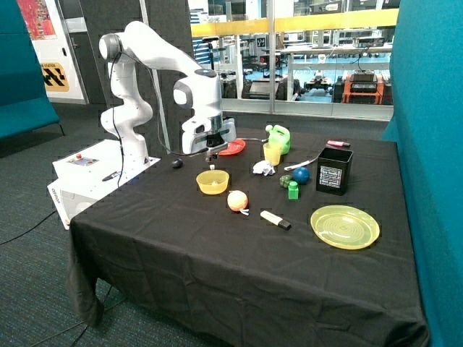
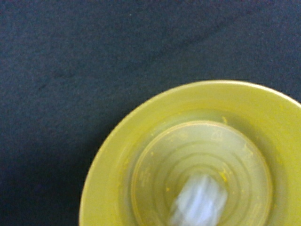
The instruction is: Roll the dices in the bowl
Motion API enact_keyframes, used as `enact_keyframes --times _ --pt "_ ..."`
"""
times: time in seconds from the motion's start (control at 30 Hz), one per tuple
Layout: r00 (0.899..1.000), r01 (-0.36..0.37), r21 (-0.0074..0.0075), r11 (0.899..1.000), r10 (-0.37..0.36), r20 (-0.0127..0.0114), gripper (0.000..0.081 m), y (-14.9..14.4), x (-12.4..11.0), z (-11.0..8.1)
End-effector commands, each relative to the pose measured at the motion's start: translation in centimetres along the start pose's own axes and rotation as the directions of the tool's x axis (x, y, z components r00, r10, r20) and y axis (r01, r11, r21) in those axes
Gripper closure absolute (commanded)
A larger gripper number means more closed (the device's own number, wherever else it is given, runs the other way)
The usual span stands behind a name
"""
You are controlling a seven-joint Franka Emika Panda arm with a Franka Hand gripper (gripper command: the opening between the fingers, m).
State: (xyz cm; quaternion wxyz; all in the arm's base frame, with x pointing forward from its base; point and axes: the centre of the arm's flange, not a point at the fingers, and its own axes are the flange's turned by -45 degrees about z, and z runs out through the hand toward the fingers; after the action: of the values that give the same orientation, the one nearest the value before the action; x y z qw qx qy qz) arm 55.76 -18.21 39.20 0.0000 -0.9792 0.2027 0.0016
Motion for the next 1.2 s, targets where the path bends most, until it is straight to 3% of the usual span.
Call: enact_keyframes --times 0.0,0.4,0.67,0.83,0.87,0.9,0.93,1.0,1.07,1.13,1.17 --pt "1.000 0.008 0.0005 1.000 -0.008 -0.0031 0.0252 0.5 0.0 0.2" --pt "0.998 0.068 0.0004 0.998 -0.068 -0.0031 0.0337 -0.5 -1.3 0.4" --pt "0.982 0.187 0.0000 0.982 -0.187 -0.0032 0.0383 -2.9 -4.0 0.6" --pt "0.952 0.307 -0.0004 0.952 -0.307 -0.0031 0.0351 -5.0 -6.6 0.8" --pt "0.936 0.352 -0.0006 0.936 -0.352 -0.0031 0.0342 -5.5 -7.3 0.9" --pt "0.931 0.364 -0.0006 0.931 -0.364 -0.0031 0.0337 -5.8 -7.7 0.9" --pt "0.916 0.401 -0.0007 0.916 -0.401 -0.0031 0.0331 -6.3 -8.3 1.0" --pt "0.910 0.415 -0.0008 0.910 -0.415 -0.0031 0.0326 -6.8 -8.9 1.0" --pt "0.880 0.476 -0.0010 0.880 -0.476 -0.0030 0.0321 -7.5 -9.8 1.0" --pt "0.864 0.503 -0.0011 0.864 -0.503 -0.0030 0.0316 -8.1 -10.5 0.9" --pt "0.850 0.527 -0.0012 0.850 -0.527 -0.0029 0.0306 -8.3 -10.9 0.9"
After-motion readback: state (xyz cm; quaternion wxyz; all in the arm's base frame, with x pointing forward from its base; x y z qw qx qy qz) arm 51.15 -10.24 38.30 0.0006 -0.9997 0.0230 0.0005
